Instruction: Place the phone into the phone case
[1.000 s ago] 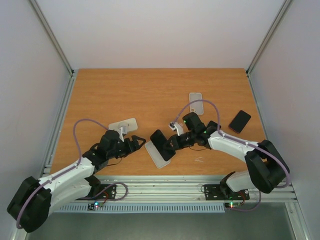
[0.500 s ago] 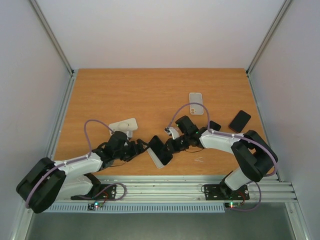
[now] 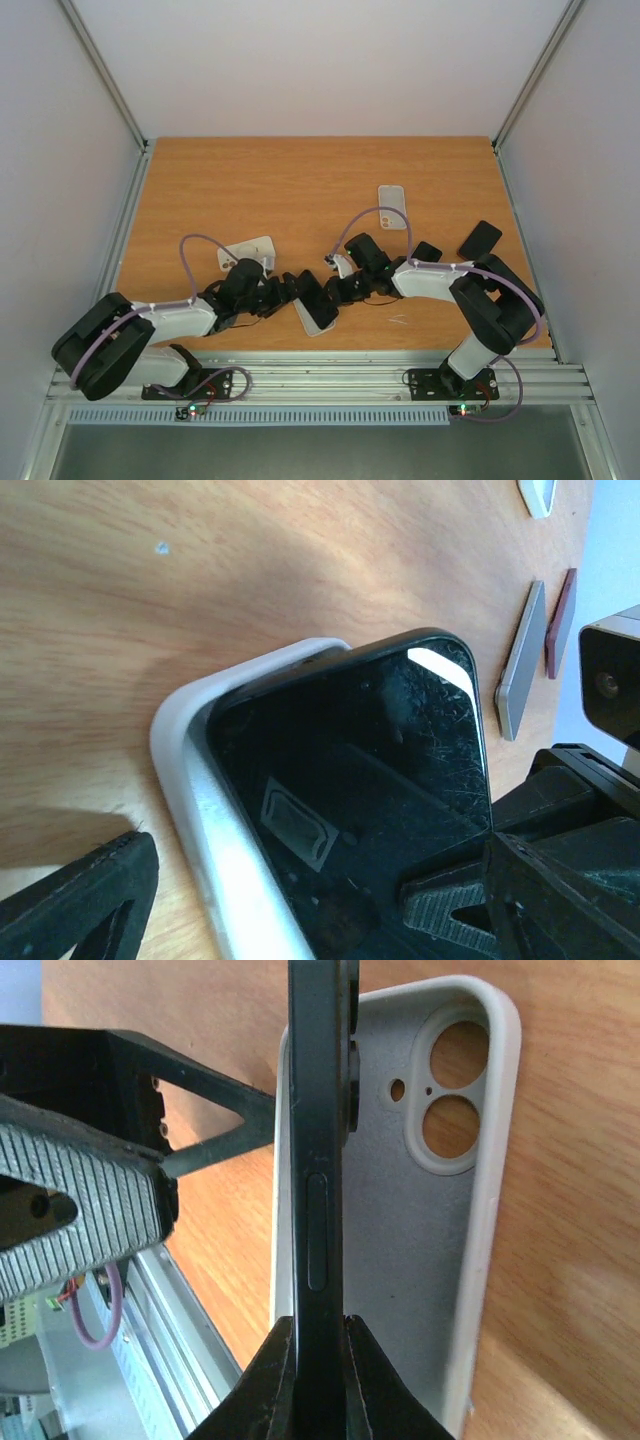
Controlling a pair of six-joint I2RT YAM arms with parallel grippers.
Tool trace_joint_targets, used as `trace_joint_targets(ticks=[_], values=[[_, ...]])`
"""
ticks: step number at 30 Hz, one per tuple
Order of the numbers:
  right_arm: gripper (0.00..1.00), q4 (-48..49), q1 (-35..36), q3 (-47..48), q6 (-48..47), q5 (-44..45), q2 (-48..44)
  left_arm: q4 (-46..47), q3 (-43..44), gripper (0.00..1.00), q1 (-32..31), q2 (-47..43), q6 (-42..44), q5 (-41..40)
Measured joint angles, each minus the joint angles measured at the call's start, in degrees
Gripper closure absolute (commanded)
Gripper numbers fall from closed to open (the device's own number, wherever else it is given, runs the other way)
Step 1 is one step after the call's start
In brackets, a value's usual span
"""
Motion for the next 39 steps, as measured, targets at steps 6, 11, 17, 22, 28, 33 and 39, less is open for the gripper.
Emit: trace_joint_targets(ticks=[6, 11, 17, 22, 28, 33, 39], values=[[0.99, 2.99, 0.04, -0.39, 3.02, 2.29, 0.22, 3.39, 2.27, 0.11, -0.02, 4.72, -0.68, 0.11], [0.99, 6.21, -0.07, -1.73, 5.42, 4.66, 0.20, 7.69, 4.94, 0.13, -0.02, 10.29, -1.11, 1.29], [0.99, 9.42, -1.07, -2.89, 7.74, 6.32, 0.09, 11.80, 7.17, 0.13, 0.61, 14.86, -1.38, 1.33], [0.94, 13.11, -1.27, -4.70, 9.62, 6.32, 0.09, 10.62, 8.20, 0.14, 0.68, 15.23, -0.57, 1.22], [0.83, 16.94, -1.27, -6.64, 11.72, 6.36, 0.09, 9.86, 8.46, 0.14, 0.66, 15.19, 0.35, 1.27], [0.74, 14.43, -0.50, -6.75, 11.39, 7.26, -0.11, 9.86, 8.46, 0.15, 0.11, 15.19, 0.50, 1.49], [0.64, 9.97, -0.33, -6.73, 10.21, 8.98, -2.40, 9.11, 8.20, 0.16, -0.26, 14.56, 0.48, 1.68]])
